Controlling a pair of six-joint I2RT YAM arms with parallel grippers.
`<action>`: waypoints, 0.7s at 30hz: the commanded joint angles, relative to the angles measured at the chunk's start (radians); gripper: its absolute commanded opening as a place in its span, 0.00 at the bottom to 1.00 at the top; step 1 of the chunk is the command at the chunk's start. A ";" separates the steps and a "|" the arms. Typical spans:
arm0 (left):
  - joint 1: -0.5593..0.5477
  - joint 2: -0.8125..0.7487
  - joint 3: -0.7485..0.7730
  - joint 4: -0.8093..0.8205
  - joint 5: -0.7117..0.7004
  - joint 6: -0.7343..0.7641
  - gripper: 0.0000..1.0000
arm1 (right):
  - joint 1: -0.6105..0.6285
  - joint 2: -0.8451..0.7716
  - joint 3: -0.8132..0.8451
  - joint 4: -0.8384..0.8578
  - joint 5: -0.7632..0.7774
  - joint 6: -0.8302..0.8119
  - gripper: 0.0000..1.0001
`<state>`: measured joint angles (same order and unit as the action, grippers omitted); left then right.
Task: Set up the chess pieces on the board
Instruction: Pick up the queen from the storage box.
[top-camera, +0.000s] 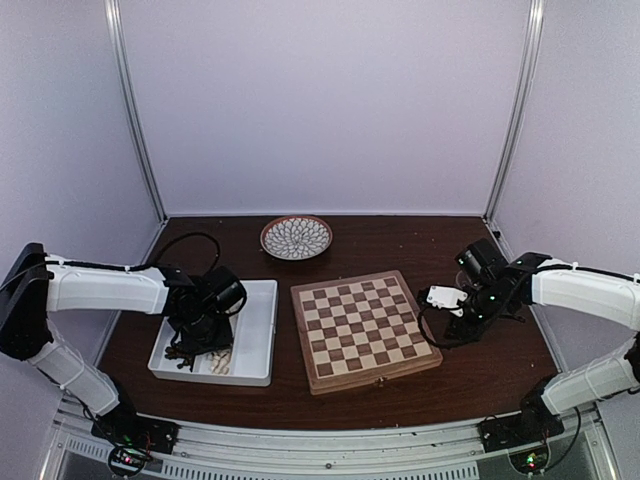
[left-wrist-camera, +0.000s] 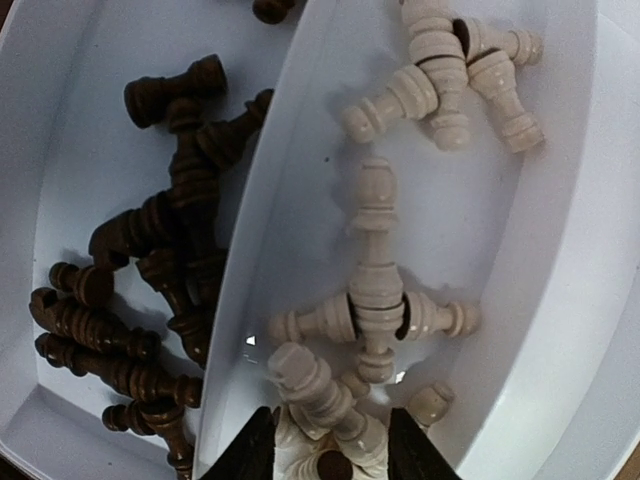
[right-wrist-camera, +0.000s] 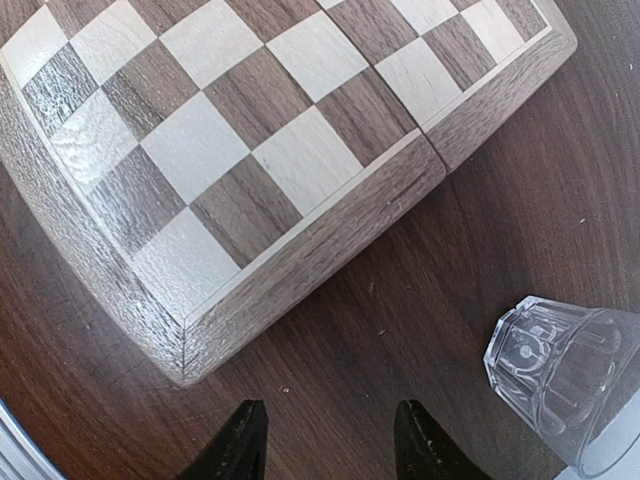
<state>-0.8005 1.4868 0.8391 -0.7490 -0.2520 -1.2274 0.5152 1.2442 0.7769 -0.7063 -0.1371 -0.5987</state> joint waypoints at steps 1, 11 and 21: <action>-0.005 -0.006 0.003 0.032 -0.053 -0.044 0.39 | -0.004 -0.007 -0.005 -0.003 -0.014 -0.003 0.47; -0.005 0.026 -0.004 0.039 -0.048 -0.058 0.37 | -0.004 0.012 0.000 -0.012 -0.032 -0.006 0.46; -0.005 0.054 -0.003 0.058 -0.068 -0.043 0.30 | -0.003 0.022 0.002 -0.016 -0.034 -0.006 0.46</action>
<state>-0.8005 1.5154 0.8379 -0.7200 -0.2924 -1.2701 0.5148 1.2530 0.7769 -0.7078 -0.1581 -0.6006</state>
